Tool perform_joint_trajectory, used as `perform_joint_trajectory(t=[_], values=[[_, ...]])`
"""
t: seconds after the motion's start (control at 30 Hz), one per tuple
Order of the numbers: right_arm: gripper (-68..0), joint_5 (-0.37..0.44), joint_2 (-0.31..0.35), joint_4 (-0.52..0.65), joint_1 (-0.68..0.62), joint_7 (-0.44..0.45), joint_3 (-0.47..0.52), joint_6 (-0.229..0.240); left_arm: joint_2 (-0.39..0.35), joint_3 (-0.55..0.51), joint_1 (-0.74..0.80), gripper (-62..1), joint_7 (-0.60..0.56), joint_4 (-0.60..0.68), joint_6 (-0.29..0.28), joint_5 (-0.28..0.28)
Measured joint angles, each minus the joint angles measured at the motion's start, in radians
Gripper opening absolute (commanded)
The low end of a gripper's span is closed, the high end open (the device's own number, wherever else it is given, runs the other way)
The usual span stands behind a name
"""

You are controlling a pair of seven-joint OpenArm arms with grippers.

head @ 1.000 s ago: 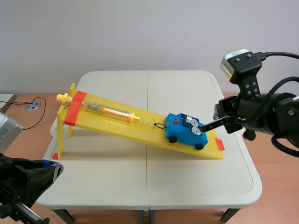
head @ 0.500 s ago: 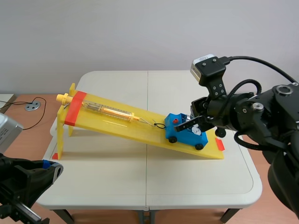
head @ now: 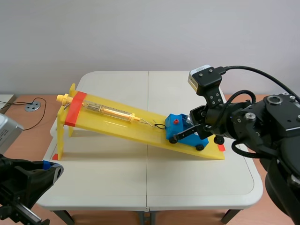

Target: Place the four metal weights on the blue cart on the ramp.

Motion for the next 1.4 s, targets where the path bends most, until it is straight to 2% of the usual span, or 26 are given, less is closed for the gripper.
perform_joint_trajectory(t=[0.27,0.43,0.57,0.67,0.77,0.83,0.93,1.13,1.2,1.4], values=[[-66.0,-0.003,0.0,-0.021,0.0,0.021,-0.011,0.0,0.0,0.0,0.0,-57.8,0.0,0.0,0.0,0.0],[-49.9,-0.005,0.0,-0.021,0.0,0.027,-0.012,0.0,0.0,0.0,0.0,-57.8,0.0,0.0,0.0,0.0],[-45.6,-0.006,0.0,-0.021,0.0,0.027,-0.012,0.006,0.0,0.0,0.0,-57.8,0.0,0.0,0.0,0.0],[-45.7,0.006,0.0,-0.019,0.0,0.023,-0.012,0.008,0.0,0.0,0.0,-57.8,0.0,0.0,0.0,0.0],[-47.1,0.06,0.003,0.012,-0.006,-0.004,-0.01,0.01,0.0,0.0,0.0,-57.8,0.0,0.0,0.0,0.0],[-53.5,0.1,0.008,0.064,-0.024,-0.021,0.003,0.015,0.0,0.0,0.0,-57.8,0.0,0.0,0.0,0.0],[-67.5,0.153,0.025,0.174,-0.068,-0.061,0.042,0.016,0.0,0.0,0.0,-57.8,0.0,0.0,-0.002,0.0],[-66.9,0.203,0.118,0.356,-0.175,-0.09,0.156,0.017,0.0,0.0,0.0,-57.8,0.014,0.017,-0.047,0.0],[-66.9,0.226,0.153,0.383,-0.216,-0.091,0.195,0.04,0.001,0.0,0.0,-57.8,0.019,0.042,-0.052,0.0],[-66.9,0.33,0.247,0.431,-0.374,-0.095,0.315,0.176,0.075,0.002,-0.058,-57.8,0.026,0.101,-0.053,0.02]])
